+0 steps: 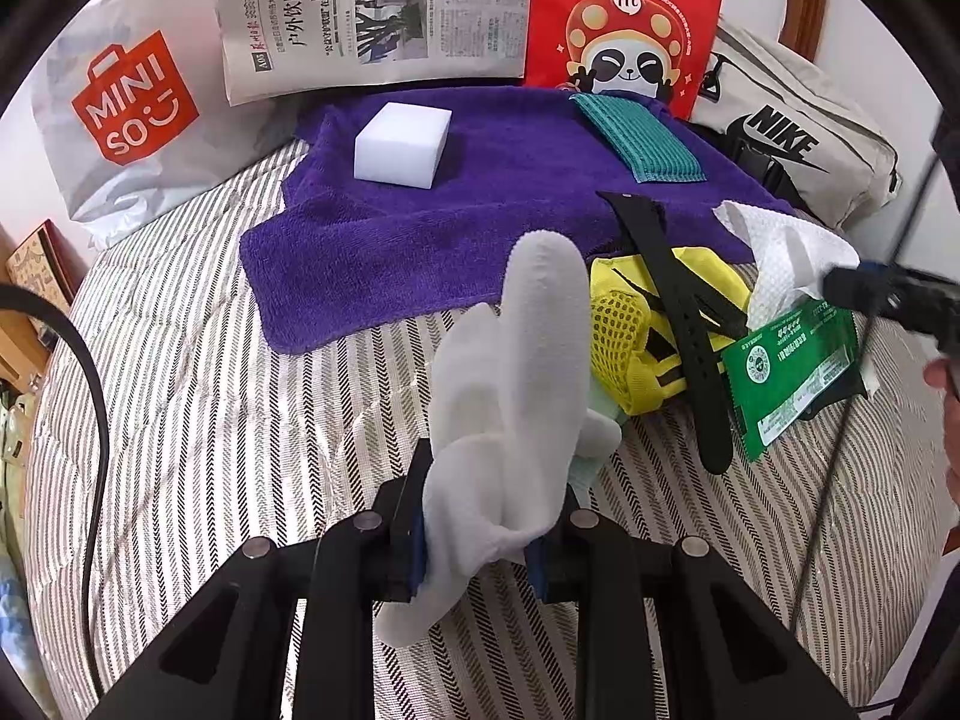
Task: Organize soft objects
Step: 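Grasp the white tissue from the green wipes packet with the right tool while the left tool holds the glove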
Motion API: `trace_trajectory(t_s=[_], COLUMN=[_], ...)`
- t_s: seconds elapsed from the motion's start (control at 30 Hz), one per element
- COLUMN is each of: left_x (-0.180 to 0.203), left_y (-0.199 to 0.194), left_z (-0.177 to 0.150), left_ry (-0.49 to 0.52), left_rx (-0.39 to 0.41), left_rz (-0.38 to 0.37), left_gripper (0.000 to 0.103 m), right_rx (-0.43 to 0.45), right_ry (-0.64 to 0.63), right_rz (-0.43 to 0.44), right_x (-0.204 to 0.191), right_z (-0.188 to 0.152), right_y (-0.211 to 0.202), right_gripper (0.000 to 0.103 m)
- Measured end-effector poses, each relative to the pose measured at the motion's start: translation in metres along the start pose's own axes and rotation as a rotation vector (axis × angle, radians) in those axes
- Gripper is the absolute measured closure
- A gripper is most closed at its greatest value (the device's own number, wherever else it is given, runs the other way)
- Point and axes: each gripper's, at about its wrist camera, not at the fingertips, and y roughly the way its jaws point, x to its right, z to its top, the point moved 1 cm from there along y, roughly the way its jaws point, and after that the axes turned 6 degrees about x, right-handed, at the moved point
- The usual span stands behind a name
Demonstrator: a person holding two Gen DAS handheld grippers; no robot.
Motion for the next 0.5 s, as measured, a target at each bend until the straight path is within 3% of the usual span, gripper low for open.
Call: trace_trajectory(t_s=[0.13, 0.27, 0.4, 0.47, 0.5], left_x=[0.0, 0.0, 0.0, 0.0, 0.0], left_y=[0.0, -0.001, -0.002, -0.002, -0.002], left_z=[0.0, -0.001, -0.002, -0.003, -0.003], left_ry=[0.009, 0.01, 0.01, 0.008, 0.007], left_rx=[0.004, 0.009, 0.016, 0.017, 0.015], left_rz=[-0.007, -0.014, -0.012, -0.011, -0.01], left_gripper=[0.079, 0.079, 0.079, 0.079, 0.079], right_rx=[-0.02, -0.053, -0.044, -0.044, -0.046], right_ry=[-0.059, -0.125, -0.162, -0.184, -0.2], right_rz=[-0.043, -0.08, -0.099, -0.13, -0.155], right_x=[-0.011, -0.024, -0.03, -0.032, -0.033], right_z=[0.006, 0.006, 0.007, 0.007, 0.007], right_y=[0.015, 0.023, 0.021, 0.019, 0.019], right_gripper=[0.009, 0.025, 0.034, 0.048, 0.051])
